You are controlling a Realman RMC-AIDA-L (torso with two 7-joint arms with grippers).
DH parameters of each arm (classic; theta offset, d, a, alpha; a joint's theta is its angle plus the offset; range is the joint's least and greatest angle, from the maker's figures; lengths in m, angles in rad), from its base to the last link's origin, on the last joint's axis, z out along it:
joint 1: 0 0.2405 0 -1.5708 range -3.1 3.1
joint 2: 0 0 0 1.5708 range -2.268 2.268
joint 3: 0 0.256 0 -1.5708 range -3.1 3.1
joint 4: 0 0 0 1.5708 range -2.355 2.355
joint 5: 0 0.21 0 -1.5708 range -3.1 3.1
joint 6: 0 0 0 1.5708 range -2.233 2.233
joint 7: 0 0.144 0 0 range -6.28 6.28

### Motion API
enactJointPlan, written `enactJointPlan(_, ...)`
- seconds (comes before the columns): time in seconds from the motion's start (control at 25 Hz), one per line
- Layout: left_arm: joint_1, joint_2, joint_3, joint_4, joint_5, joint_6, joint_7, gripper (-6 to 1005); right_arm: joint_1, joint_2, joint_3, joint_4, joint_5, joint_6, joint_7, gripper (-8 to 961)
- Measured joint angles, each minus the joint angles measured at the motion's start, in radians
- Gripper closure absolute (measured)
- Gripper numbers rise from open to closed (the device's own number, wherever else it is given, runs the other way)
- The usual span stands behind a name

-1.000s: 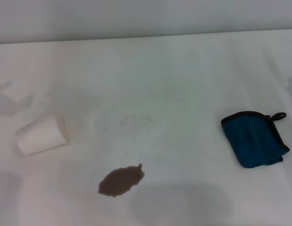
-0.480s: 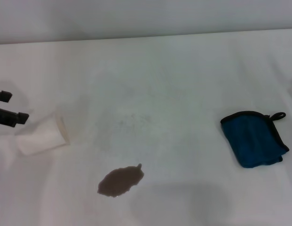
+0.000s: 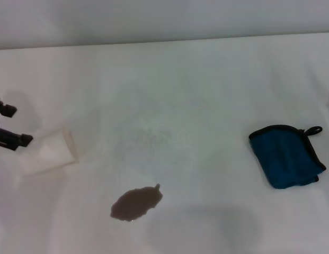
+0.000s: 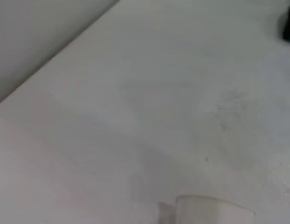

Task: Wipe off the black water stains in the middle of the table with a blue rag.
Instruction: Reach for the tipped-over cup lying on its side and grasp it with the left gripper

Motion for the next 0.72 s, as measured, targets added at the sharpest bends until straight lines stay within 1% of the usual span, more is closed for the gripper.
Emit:
enactJointPlan(0.08,0.000,-0.013,0.000,0.010,0.012,-0.022,0.021,123,0.000,0.000,-0.001,0.000,-0.001,0.000,0.000,99)
enactJointPlan(0.16,0.005,-0.017,0.000,0.038,0.026,-0.052,0.029,123,0.001,0.000,-0.002,0.000,-0.002,0.000,0.001,98)
enactJointPlan(0.28,0.020,-0.017,-0.001,0.099,0.033,-0.092,0.030,123,0.001,0.000,-0.003,-0.001,-0.003,0.001,0.002,98)
enactJointPlan(0.52,0.043,-0.018,-0.002,0.155,0.032,-0.150,0.057,123,-0.001,-0.001,-0.005,-0.002,-0.003,-0.003,0.010,98)
enactJointPlan(0.72,0.048,-0.022,-0.002,0.206,0.015,-0.190,0.093,122,-0.001,-0.002,-0.009,-0.004,-0.003,-0.005,0.011,98)
